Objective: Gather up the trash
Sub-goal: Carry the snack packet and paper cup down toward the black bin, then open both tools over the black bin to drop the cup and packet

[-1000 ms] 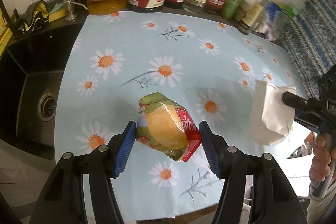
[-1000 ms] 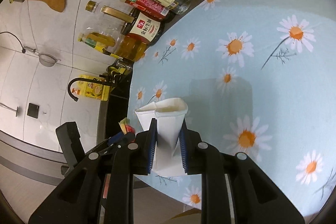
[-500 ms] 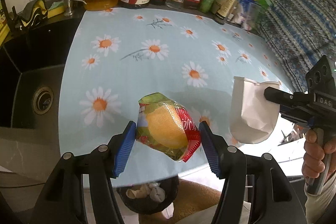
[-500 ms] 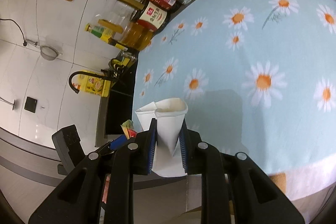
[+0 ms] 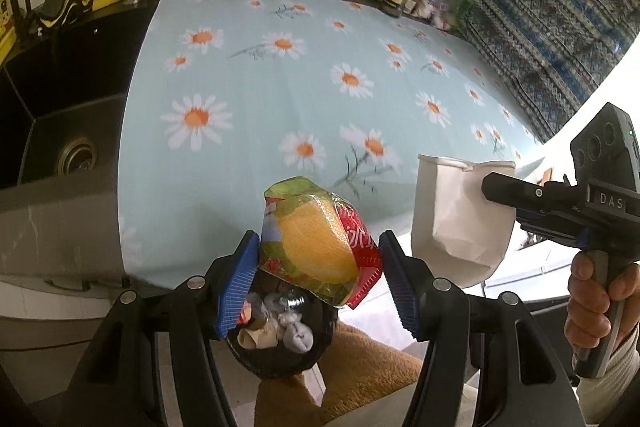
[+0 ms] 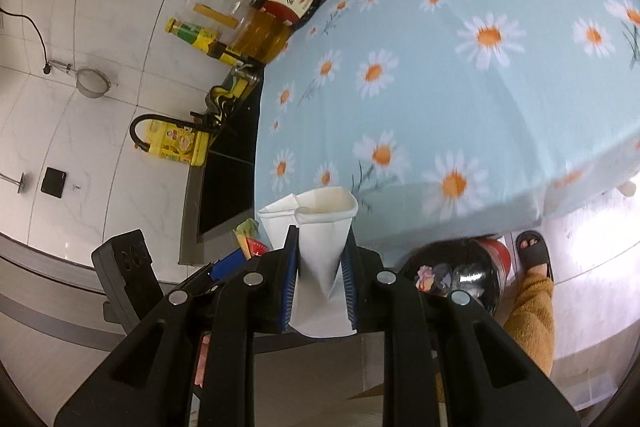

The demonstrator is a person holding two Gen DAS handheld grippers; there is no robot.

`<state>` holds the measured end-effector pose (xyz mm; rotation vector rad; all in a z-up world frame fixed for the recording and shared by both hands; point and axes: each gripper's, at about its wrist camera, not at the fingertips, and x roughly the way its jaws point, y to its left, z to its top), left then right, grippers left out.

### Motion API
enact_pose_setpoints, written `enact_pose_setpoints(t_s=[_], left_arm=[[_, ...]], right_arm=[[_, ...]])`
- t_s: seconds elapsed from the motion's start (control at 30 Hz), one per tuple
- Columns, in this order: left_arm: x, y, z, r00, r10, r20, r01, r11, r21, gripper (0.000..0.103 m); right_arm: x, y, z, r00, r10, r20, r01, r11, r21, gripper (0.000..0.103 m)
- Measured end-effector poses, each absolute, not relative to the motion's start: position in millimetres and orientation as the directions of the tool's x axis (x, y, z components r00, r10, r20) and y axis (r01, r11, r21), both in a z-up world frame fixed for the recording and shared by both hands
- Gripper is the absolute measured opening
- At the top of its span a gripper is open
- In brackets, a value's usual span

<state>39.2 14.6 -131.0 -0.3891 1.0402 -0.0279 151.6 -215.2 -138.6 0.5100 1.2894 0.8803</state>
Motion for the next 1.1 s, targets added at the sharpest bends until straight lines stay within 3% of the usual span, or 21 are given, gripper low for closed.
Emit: enact_pose_setpoints(t_s=[0.43,1.1], left_arm=[[-2,17,-165,0.445,-0.255,-0.858,-0.166,0.918,-0.359,0.059],[-16,16,-260,0.261,-0.328,-0.908,-0.273,0.877,-0.396,0.060]], right_arm=[[102,-201,-175,-0.012,0.762,-0.648,-0.221,0.630,0.745,0.022],[88,-193,-274,-0.138,0.619,-0.773,-0.105,0.767,0.633,0.022]])
